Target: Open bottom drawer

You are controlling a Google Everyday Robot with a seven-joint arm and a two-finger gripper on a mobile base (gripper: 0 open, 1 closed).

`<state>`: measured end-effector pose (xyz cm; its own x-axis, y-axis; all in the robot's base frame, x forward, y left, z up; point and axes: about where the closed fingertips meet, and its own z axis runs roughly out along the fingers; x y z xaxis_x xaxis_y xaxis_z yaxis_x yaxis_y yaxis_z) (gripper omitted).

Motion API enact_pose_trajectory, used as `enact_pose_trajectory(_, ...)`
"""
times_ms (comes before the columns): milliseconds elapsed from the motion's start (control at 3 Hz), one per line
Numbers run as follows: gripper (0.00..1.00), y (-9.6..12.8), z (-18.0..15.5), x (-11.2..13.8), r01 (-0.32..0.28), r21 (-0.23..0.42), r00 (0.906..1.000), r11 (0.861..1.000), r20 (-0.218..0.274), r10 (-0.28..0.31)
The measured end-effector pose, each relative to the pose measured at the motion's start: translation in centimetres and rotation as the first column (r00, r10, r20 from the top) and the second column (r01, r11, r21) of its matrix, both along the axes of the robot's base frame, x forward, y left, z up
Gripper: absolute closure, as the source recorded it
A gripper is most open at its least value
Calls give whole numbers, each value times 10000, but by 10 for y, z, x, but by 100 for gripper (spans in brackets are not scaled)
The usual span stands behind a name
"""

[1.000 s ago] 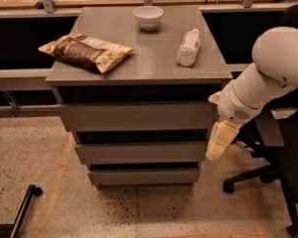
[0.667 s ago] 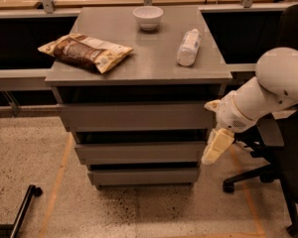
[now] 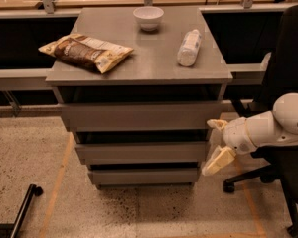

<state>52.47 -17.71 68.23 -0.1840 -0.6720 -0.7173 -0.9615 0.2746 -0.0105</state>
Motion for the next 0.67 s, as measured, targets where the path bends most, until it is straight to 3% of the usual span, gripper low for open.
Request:
enact_pose_trajectory(333,0,-6,-30,1,-32,516,9991,9987,-423,54)
enact_pose_trajectory(667,0,-5,-35,0,-44,559,9988,9984,-485,71)
